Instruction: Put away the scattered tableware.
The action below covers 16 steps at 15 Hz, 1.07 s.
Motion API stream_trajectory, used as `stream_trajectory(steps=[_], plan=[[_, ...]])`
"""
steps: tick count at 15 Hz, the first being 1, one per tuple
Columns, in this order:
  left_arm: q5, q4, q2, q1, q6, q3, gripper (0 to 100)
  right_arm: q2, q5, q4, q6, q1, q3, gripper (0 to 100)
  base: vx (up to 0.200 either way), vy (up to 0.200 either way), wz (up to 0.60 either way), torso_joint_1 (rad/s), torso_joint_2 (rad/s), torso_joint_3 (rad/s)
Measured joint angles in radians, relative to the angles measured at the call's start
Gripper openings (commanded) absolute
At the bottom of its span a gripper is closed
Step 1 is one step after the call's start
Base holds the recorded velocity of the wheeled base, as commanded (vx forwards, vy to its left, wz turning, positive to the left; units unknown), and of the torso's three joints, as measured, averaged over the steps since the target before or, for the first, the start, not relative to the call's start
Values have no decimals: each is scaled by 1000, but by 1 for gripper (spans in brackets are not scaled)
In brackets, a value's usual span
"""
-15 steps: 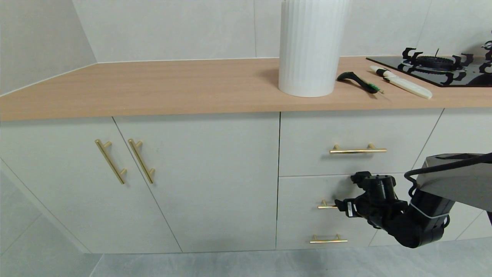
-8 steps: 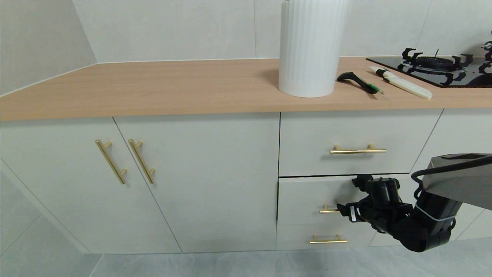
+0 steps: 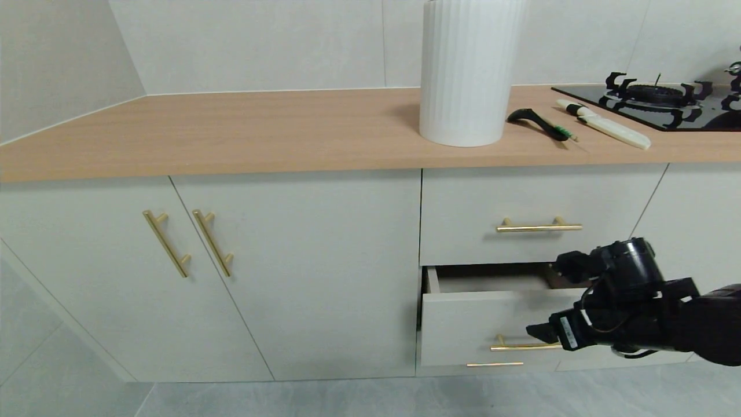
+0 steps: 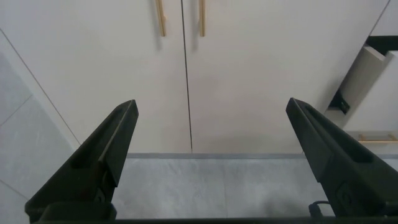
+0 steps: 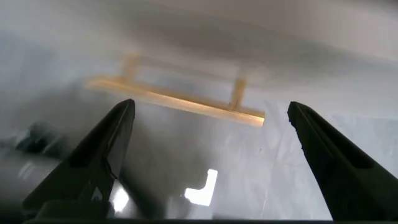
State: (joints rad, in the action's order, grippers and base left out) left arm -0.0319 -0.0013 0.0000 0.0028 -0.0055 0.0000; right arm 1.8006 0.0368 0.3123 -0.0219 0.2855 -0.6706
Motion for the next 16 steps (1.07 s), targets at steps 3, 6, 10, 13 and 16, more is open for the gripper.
stream_trajectory(steps=[3,6,10,13,16], plan=[[0,0,0,0,0,0,100,-158,-29,-36,6,16,-32,100,0,0,0,0,0,0],[0,0,0,0,0,0,100,-148,-12,66,18,19,-28,100,0,0,0,0,0,0],[0,0,0,0,0,0,100,-11,90,227,26,22,-16,100,0,0,0,0,0,0],[0,0,0,0,0,0,100,103,152,367,79,45,-16,100,0,0,0,0,0,0],[0,0,0,0,0,0,100,151,159,385,86,58,-11,100,0,0,0,0,0,0]])
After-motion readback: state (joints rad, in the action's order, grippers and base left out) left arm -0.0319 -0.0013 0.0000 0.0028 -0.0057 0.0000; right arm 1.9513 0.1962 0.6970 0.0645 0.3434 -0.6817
